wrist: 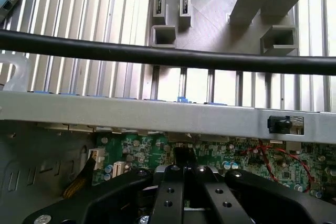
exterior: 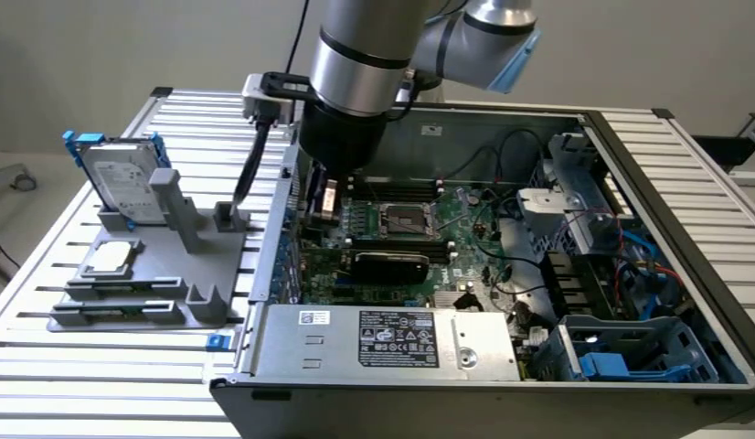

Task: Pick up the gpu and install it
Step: 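Press down on the gpu until it lock into place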

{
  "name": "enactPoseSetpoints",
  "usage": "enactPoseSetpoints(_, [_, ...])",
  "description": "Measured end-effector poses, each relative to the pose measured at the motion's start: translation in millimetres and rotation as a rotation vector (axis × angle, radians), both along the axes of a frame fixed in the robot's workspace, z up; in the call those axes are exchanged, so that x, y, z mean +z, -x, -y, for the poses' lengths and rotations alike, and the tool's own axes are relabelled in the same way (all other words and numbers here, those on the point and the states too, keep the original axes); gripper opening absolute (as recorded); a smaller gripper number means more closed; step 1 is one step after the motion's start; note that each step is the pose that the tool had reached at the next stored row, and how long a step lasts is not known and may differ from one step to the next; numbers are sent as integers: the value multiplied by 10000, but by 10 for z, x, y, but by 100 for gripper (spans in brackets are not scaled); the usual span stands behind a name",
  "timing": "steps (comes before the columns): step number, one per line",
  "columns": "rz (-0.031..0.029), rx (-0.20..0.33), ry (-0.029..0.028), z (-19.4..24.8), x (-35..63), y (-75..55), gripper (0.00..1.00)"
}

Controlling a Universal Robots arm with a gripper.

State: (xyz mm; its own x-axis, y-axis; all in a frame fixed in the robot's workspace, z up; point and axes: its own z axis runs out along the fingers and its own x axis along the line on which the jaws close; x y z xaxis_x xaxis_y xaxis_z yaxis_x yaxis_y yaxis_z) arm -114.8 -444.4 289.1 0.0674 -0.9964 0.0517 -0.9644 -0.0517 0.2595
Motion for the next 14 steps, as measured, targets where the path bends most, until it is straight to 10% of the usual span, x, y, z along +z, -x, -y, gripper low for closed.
enactPoseSetpoints(14, [-119,1,-2,3,14,4,11])
